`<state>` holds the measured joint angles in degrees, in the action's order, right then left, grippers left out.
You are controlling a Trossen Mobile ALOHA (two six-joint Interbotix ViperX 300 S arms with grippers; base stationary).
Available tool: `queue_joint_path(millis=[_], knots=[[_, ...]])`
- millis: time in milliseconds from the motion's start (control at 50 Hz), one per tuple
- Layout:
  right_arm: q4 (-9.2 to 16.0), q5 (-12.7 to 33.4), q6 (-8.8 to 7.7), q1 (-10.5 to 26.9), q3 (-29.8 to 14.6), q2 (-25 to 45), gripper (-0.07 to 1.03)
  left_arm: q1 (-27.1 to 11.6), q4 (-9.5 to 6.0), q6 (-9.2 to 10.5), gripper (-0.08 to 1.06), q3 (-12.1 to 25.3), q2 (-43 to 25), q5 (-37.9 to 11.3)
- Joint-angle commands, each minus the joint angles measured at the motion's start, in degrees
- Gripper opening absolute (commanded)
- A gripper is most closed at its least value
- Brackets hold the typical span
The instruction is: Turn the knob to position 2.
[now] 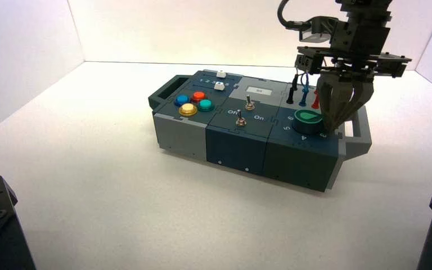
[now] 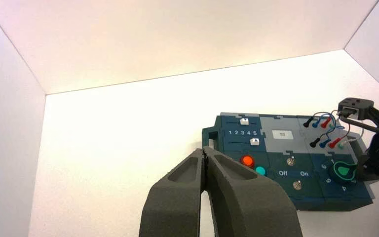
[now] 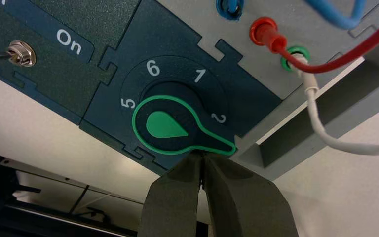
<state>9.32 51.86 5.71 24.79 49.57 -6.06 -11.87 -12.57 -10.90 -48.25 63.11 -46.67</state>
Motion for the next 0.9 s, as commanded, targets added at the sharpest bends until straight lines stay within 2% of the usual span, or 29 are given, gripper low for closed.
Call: queue_joint_path(millis=[20, 900], knots=[[-0.1, 0.1, 0.44, -0.4, -1.5, -0.5, -0.02, -0.3, 0.09, -0.53, -0.03, 2.2, -0.6, 0.4], [-0.4, 1.1, 0.44, -0.4, -0.8, -0.8, -0.02, -0.3, 0.09, -0.7, -0.03, 2.2, -0.6, 0.6]])
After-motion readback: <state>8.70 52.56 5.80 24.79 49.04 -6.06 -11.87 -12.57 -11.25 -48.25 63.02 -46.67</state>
